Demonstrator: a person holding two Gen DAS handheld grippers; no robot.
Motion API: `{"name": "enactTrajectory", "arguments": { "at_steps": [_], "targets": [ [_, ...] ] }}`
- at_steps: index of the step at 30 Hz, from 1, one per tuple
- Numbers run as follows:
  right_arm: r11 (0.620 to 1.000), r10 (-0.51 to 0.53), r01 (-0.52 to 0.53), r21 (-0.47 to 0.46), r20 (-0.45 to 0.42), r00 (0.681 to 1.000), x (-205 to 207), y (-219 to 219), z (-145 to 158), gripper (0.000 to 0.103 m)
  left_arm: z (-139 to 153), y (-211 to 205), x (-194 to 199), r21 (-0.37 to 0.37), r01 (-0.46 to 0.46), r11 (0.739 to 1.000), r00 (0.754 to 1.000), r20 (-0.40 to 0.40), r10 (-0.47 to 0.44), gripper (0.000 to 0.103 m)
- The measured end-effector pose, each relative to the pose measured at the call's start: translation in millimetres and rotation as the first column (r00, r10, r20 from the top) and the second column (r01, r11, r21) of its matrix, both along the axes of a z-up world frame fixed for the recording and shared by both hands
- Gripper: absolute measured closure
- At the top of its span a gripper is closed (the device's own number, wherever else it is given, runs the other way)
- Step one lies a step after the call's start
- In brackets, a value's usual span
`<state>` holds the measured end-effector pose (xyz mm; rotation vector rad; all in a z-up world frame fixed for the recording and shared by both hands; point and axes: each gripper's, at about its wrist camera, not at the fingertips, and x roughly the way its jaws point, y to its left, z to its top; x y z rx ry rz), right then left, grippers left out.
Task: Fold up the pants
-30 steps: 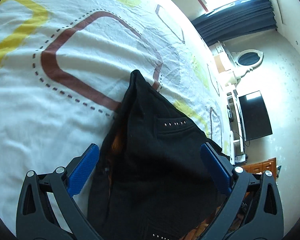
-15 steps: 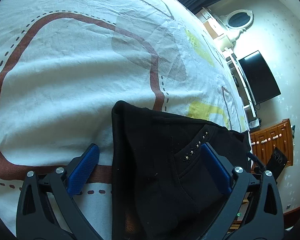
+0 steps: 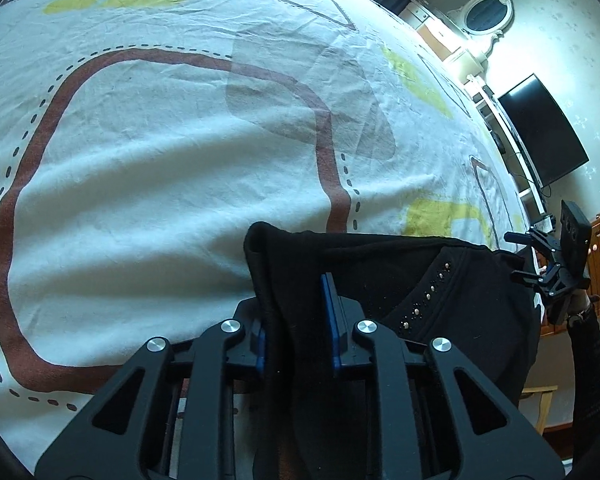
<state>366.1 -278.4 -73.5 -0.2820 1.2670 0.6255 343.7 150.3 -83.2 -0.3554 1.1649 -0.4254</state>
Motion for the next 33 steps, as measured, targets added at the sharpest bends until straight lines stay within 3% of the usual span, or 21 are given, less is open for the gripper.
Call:
{"name": "enactTrajectory", "arguments": {
  "at_steps": [2,3,4,5,7,8,9,13,17,21,27,30,33],
  "targets": [
    [1.0,0.004,-0.005,-0.004,-0.076,0.997,2,2,-9,0.006,1,-3,0,0.019,0.006,1.0,1.0,0.009,-0.006,0.084],
    [1.0,0.005,-0.006,-0.012,-0.095,0.995,2,4,-11,0.013,2,-6,0,0.037,0.012,0.999,1.0,0.017,-0.013,0.085],
    [1.0,0.014,-0.016,-0.017,-0.109,0.994,0,6,-12,0.025,3,-8,0,0.053,0.016,0.998,1.0,0.021,-0.018,0.085],
    [1.0,0.021,-0.022,-0.01,-0.126,0.992,-3,6,-12,0.047,4,-10,0,0.065,0.02,0.998,0.999,0.026,-0.021,0.085],
    [1.0,0.01,-0.009,0.004,-0.123,0.992,-5,4,-9,0.056,6,-13,-1,0.088,0.026,0.996,0.999,0.04,-0.029,0.087],
    [1.0,0.001,-0.001,0.003,-0.115,0.993,-7,2,-7,0.07,7,-15,-1,0.096,0.029,0.995,0.998,0.046,-0.034,0.089],
    [1.0,-0.014,0.014,0.001,-0.098,0.995,-8,0,-4,0.076,7,-16,-2,0.1,0.029,0.995,0.998,0.05,-0.034,0.092],
    [0.996,-0.077,0.077,0.044,0.007,0.997,-18,-8,19,0.081,12,-15,-7,0.092,0.001,0.996,0.997,0.081,-0.009,0.095],
    [0.994,-0.096,0.088,0.069,0.131,0.987,-53,-8,47,0.082,28,-12,-26,0.039,0.001,0.999,0.985,0.174,-0.008,0.096],
    [0.996,-0.083,0.074,0.043,0.276,0.957,-105,0,69,0.082,49,-3,-60,-0.063,0.033,0.998,0.969,0.247,-0.016,0.096],
    [0.999,-0.044,0.05,-0.003,0.411,0.911,-192,9,75,0.082,78,13,-133,-0.15,0.082,0.985,0.944,0.327,-0.029,0.096],
    [0.998,-0.044,0.054,-0.014,0.403,0.914,-226,7,63,0.082,77,23,-173,-0.181,0.069,0.981,0.946,0.323,-0.007,0.094],
    [0.997,-0.07,0.076,-0.003,0.35,0.934,-246,3,44,0.081,62,29,-206,-0.184,0.035,0.982,0.961,0.277,0.018,0.082]
  ]
}}
